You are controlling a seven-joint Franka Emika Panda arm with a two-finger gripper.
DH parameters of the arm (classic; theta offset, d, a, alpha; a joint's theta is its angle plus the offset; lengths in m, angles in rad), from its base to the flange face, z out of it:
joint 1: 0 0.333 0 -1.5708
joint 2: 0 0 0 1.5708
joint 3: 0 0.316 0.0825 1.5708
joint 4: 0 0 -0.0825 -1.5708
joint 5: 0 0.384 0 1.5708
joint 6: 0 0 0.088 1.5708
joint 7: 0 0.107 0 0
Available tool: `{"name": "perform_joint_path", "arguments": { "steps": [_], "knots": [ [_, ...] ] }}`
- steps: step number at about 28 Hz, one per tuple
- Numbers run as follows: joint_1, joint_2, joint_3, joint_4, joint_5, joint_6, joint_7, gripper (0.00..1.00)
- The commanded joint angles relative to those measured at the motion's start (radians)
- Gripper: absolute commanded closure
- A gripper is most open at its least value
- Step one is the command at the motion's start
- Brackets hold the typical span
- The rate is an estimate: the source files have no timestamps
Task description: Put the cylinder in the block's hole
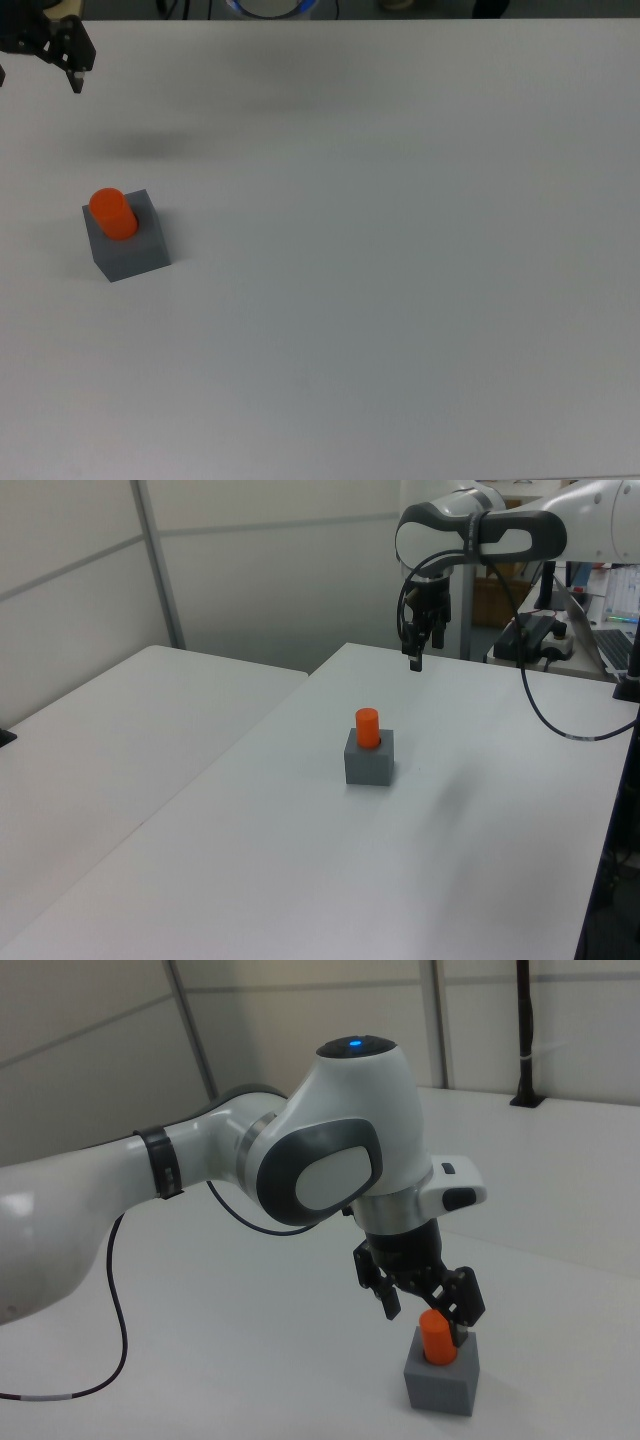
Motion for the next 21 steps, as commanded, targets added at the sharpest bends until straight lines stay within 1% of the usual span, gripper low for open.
{"name": "perform_joint_path", "arguments": {
  "steps": [1, 7, 21],
  "knots": [
    [0.003, -0.005, -0.002, 0.006, -0.016, -0.033, 0.006, 0.0],
    [0.003, 0.003, 0.006, 0.006, -0.016, -0.033, 0.006, 0.0],
    [0.011, 0.003, 0.008, 0.003, -0.015, -0.036, 0.007, 0.0]
  ]
}}
